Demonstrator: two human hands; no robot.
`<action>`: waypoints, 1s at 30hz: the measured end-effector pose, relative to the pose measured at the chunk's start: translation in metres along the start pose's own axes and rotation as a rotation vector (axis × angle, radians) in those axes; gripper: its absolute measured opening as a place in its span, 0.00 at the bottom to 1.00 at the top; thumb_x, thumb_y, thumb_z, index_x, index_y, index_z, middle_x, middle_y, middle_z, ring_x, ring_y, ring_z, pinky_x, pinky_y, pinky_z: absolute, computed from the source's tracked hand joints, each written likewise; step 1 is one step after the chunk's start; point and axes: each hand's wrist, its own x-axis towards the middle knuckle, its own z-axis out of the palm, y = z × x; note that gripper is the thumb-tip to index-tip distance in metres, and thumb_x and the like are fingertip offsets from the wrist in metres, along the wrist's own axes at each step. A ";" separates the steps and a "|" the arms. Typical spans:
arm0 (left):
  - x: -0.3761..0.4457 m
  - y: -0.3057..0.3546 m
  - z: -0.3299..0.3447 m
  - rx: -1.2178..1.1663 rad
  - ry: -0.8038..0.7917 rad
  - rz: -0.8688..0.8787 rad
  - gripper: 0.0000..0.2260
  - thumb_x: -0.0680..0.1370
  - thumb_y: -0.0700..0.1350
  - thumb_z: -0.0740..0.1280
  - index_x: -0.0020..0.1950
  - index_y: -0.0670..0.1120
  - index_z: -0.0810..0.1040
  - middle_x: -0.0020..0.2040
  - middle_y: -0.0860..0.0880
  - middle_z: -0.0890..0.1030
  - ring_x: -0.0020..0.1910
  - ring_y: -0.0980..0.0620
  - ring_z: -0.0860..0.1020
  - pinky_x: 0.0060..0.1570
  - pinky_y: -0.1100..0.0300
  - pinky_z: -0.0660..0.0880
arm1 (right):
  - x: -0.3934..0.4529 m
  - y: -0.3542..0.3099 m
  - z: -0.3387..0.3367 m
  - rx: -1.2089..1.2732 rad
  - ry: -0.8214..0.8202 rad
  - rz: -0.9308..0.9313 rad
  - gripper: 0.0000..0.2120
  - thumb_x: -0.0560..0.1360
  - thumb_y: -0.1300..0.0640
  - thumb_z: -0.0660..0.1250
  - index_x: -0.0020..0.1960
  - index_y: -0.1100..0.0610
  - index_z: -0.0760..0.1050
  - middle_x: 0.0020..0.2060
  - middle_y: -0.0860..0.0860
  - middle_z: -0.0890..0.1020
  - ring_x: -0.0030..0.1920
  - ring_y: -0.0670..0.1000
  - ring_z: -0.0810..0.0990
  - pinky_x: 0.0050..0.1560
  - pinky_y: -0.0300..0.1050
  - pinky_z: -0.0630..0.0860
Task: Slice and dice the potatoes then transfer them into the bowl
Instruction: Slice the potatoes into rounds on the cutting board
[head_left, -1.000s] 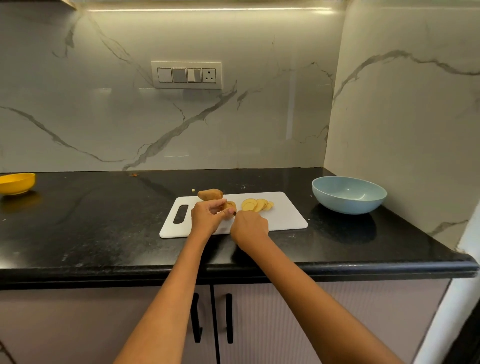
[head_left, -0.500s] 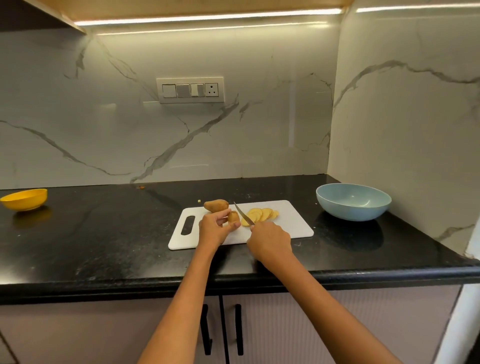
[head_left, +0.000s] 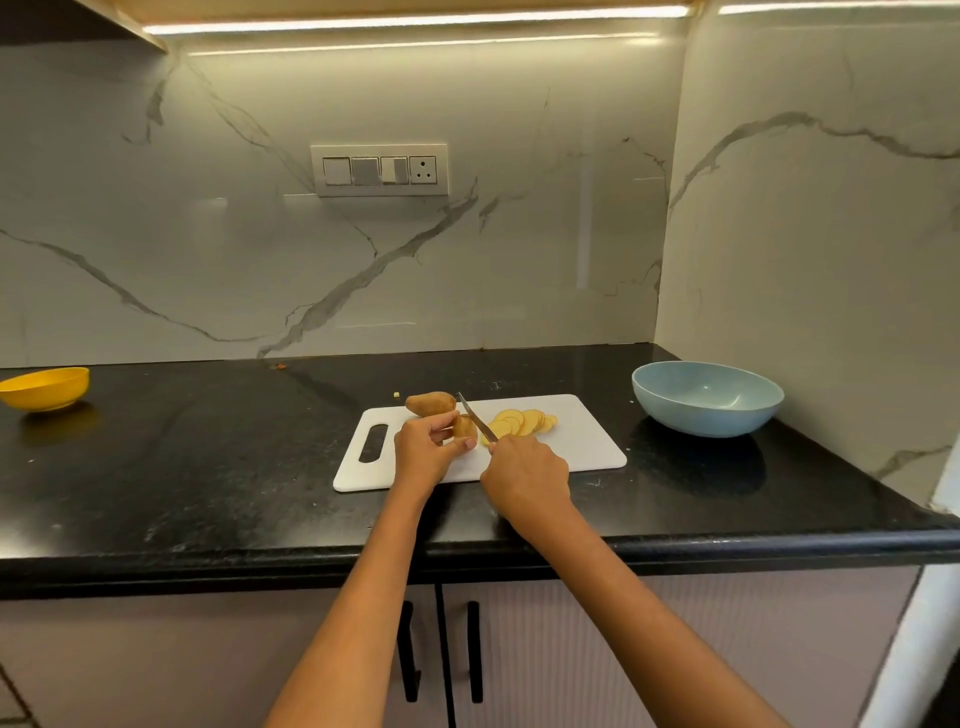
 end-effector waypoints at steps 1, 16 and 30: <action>0.000 0.000 0.000 0.000 0.002 0.000 0.23 0.69 0.38 0.75 0.62 0.39 0.76 0.58 0.40 0.79 0.57 0.46 0.78 0.58 0.58 0.72 | 0.000 0.000 0.000 -0.003 0.002 0.000 0.12 0.80 0.58 0.57 0.61 0.58 0.73 0.56 0.55 0.78 0.55 0.53 0.77 0.50 0.43 0.72; 0.000 0.001 0.000 -0.018 -0.005 -0.020 0.23 0.68 0.37 0.74 0.62 0.39 0.76 0.58 0.40 0.80 0.57 0.46 0.78 0.59 0.56 0.73 | 0.002 -0.001 0.006 -0.002 0.034 0.010 0.13 0.81 0.58 0.56 0.63 0.58 0.72 0.57 0.55 0.78 0.55 0.53 0.78 0.50 0.43 0.73; 0.001 0.003 0.000 -0.025 0.022 -0.022 0.22 0.68 0.35 0.74 0.62 0.36 0.76 0.57 0.39 0.80 0.56 0.45 0.79 0.59 0.58 0.72 | 0.012 0.003 0.014 0.039 -0.102 0.007 0.13 0.81 0.56 0.57 0.63 0.58 0.71 0.59 0.55 0.76 0.59 0.55 0.75 0.54 0.46 0.71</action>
